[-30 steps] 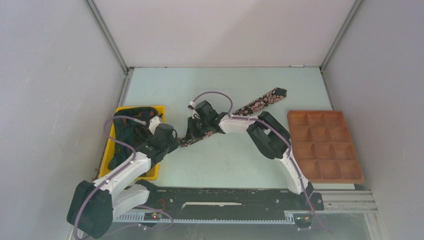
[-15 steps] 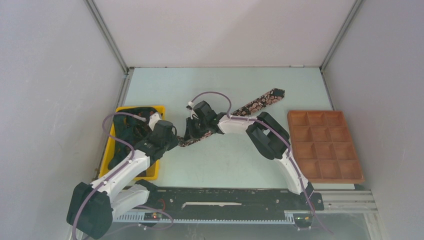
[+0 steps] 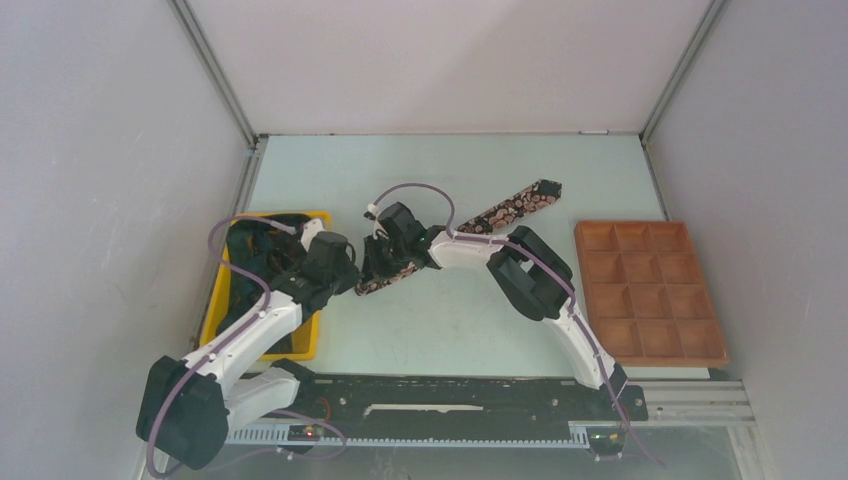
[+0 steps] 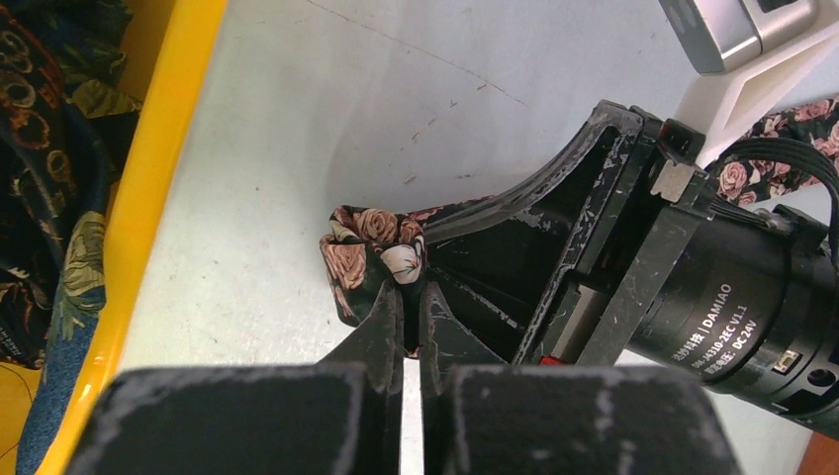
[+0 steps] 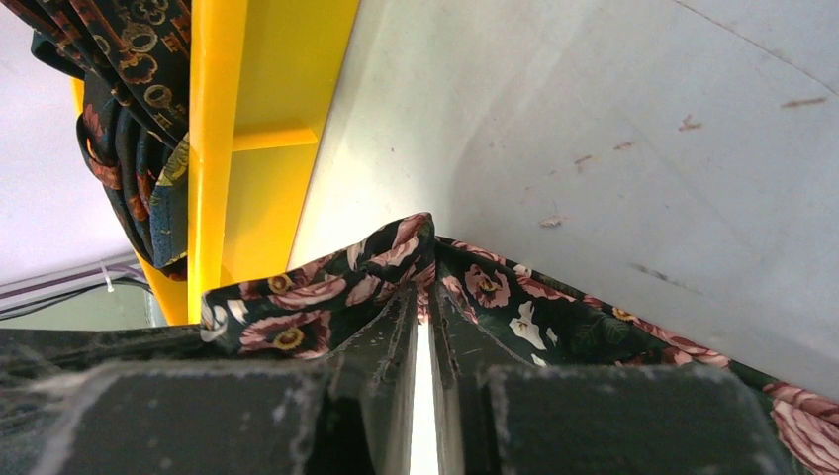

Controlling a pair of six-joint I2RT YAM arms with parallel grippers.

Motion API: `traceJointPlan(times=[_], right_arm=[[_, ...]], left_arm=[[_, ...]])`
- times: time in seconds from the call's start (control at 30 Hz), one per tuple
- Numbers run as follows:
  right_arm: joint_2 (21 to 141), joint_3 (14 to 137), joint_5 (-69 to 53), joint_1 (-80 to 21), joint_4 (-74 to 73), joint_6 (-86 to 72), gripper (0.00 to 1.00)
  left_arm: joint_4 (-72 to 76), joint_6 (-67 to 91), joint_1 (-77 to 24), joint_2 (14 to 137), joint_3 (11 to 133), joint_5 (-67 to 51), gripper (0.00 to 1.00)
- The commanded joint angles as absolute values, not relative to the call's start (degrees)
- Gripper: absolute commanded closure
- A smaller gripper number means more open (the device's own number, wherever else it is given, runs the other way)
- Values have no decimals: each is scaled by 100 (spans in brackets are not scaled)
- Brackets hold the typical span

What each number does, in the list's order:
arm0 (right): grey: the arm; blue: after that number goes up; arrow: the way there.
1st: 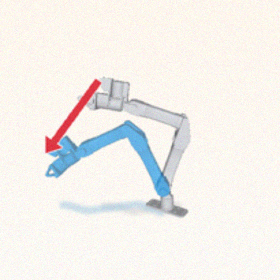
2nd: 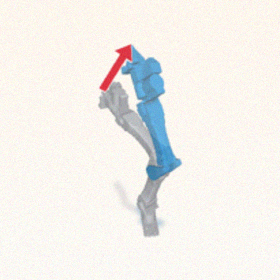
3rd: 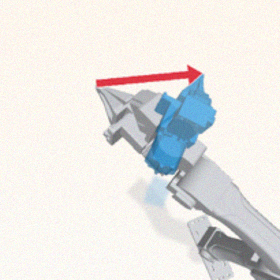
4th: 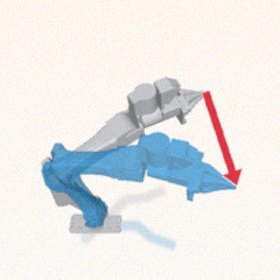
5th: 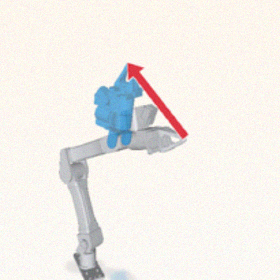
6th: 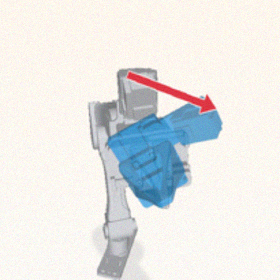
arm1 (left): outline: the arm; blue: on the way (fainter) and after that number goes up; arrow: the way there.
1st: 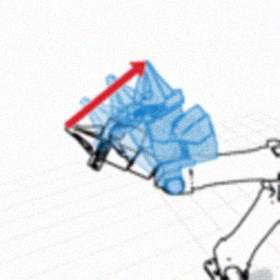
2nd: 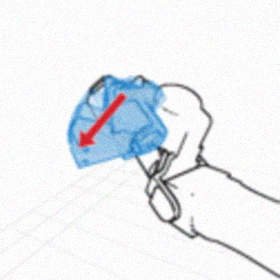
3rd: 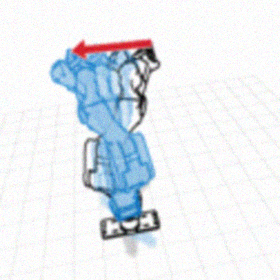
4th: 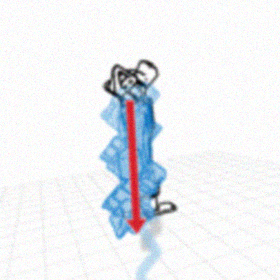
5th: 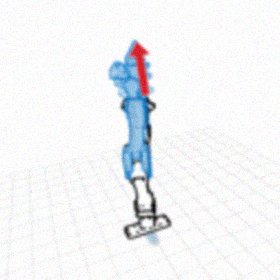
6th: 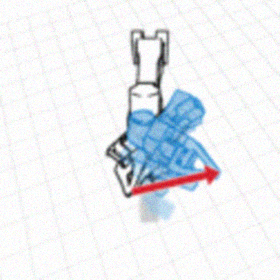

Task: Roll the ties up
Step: Roll the tie at the center of the board.

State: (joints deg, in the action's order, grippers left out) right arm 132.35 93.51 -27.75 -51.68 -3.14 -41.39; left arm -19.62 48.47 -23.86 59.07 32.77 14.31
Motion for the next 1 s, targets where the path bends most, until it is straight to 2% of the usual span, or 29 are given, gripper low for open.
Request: traceJointPlan(times=[0.0, 0.53, 0.97], right_arm=[[13313, 9607, -2840, -5243, -281, -4081, 88], [13019, 9023, -2874, -5050, -60, -4129, 89], [12473, 8342, -2872, -4735, 226, -4112, 90]], left_arm=[[-1861, 4653, -2374, 6097, 3571, 1236, 100], [-1794, 4484, -2382, 7168, 4050, 942, 100], [-1718, 4474, -2401, 7562, 4186, 892, 100]])
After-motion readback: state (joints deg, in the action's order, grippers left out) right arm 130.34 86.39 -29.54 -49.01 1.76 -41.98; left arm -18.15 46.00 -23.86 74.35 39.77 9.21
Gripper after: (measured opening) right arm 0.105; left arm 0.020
